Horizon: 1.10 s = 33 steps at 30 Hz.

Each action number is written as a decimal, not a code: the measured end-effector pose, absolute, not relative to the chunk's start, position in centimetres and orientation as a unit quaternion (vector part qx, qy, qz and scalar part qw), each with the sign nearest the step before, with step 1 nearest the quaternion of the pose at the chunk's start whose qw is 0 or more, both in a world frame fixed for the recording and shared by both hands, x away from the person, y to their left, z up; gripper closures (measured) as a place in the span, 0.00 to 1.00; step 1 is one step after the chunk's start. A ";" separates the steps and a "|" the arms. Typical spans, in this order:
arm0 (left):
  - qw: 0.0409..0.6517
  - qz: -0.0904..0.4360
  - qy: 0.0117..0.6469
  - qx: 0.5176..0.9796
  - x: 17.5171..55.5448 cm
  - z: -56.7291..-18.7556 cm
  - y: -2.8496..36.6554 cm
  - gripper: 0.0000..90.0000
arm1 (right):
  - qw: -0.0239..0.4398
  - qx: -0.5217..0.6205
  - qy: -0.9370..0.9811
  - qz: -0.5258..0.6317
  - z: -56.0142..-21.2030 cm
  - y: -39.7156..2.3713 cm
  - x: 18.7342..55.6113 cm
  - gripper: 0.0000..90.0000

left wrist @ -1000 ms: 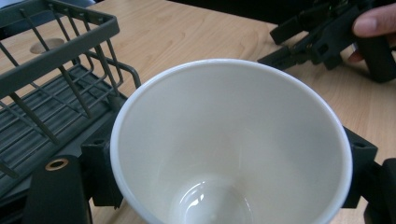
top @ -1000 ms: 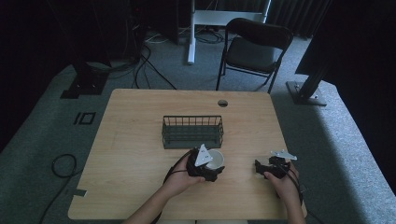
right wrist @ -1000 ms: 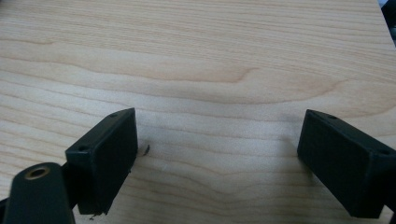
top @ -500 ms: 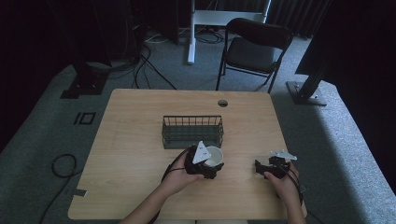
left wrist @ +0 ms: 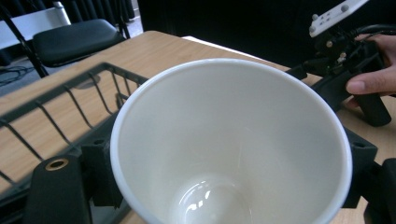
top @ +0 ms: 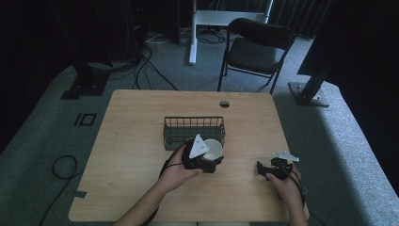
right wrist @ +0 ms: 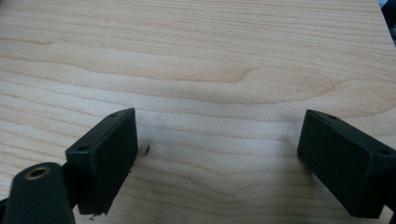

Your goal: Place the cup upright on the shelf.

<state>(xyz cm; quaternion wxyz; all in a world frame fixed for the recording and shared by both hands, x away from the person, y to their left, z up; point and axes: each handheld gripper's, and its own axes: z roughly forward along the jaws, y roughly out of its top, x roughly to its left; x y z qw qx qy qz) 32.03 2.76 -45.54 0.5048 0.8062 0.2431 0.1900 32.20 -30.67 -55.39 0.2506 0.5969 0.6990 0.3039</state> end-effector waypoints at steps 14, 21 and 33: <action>0.525 0.225 0.269 0.776 33.8 -41.7 3.7 0.23 | 0.251 0.597 0.699 0.304 -55.4 -30.7 32.2 0.13; 0.526 0.251 0.316 0.749 35.2 -40.3 4.6 0.23 | 0.251 0.597 0.699 0.304 -55.4 -30.7 32.2 0.13; 0.524 0.268 0.366 0.721 37.3 -40.3 5.4 0.23 | 0.251 0.597 0.699 0.304 -55.4 -30.7 32.2 0.13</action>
